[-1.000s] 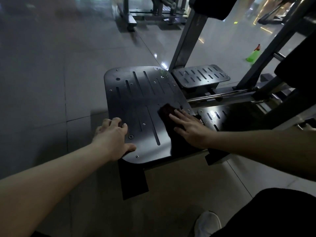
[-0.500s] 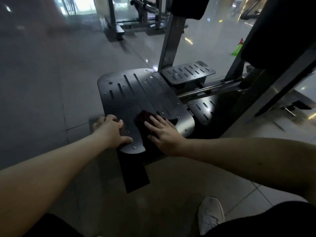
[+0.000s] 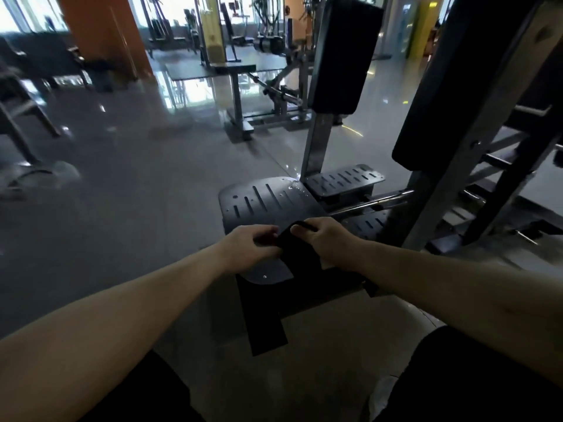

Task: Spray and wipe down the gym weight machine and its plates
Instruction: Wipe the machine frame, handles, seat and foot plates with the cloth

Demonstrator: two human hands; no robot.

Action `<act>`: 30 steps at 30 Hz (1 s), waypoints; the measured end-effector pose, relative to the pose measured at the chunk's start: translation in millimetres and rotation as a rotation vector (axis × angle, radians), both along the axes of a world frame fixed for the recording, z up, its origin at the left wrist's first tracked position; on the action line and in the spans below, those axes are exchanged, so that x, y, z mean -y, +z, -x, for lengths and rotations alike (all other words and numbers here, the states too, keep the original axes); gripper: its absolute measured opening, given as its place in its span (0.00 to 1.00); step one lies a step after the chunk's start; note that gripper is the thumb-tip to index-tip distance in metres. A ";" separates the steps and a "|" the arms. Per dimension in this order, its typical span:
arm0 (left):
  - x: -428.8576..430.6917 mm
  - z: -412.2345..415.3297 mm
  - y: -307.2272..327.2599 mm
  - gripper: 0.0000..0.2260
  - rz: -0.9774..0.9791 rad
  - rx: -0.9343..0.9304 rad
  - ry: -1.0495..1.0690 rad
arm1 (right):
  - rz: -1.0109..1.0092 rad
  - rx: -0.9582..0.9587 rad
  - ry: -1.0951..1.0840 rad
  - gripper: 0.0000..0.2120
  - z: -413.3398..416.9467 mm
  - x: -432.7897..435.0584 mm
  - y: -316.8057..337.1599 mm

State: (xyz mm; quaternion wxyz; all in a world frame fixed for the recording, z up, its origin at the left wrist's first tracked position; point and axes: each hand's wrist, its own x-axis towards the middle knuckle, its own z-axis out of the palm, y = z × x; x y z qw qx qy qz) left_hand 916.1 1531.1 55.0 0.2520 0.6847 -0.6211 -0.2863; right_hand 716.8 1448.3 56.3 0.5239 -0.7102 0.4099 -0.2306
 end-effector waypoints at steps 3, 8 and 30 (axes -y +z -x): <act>-18.3 6.4 20.4 0.23 0.024 -0.003 0.063 | -0.099 0.099 0.004 0.13 0.2 -11.9 8.2; -31.0 15.3 39.6 0.09 -0.029 0.142 0.070 | -0.272 0.114 0.014 0.17 4.5 -21.4 13.7; 95.1 -25.3 -54.4 0.18 -0.117 0.142 -0.169 | 0.342 -0.659 -0.162 0.22 -27.5 78.0 -69.9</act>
